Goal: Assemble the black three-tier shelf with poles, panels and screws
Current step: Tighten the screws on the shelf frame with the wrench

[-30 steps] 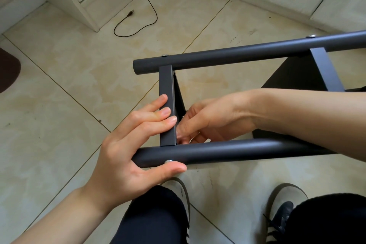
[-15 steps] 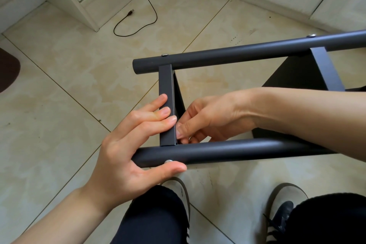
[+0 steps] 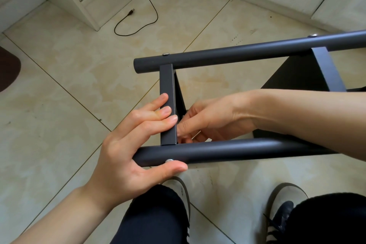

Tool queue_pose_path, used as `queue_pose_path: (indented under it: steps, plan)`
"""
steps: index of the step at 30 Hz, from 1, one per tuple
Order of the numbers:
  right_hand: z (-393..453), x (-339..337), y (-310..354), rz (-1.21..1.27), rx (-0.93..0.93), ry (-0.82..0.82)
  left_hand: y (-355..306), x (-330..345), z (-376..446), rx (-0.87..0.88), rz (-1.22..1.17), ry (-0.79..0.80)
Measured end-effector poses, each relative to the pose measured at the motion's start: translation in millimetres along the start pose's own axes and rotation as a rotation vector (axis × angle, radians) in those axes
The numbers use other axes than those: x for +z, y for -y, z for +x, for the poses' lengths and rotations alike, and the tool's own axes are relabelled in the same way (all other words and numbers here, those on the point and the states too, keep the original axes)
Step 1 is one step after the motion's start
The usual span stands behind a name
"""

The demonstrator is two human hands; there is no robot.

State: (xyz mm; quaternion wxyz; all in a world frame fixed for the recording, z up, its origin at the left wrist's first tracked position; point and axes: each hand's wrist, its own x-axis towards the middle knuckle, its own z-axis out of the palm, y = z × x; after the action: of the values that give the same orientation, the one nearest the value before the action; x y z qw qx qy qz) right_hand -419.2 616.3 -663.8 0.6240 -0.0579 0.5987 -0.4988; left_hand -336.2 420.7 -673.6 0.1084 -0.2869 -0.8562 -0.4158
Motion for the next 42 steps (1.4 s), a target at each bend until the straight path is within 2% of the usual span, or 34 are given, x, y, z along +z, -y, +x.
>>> queue_pose_path:
  steps: [11, 35, 42]
  plan:
    - [0.4, -1.6, -0.2, 0.019, 0.019, 0.026, 0.0, 0.2, -0.1, 0.002, 0.001, -0.001]
    - [-0.6, -4.4, -2.4, 0.073, -0.064, 0.057, -1.1, 0.3, 0.4, -0.001, 0.004, -0.002]
    - [2.0, -4.4, -2.3, 0.067, -0.024, 0.039, -0.3, 0.8, 0.8, 0.006, 0.002, -0.004]
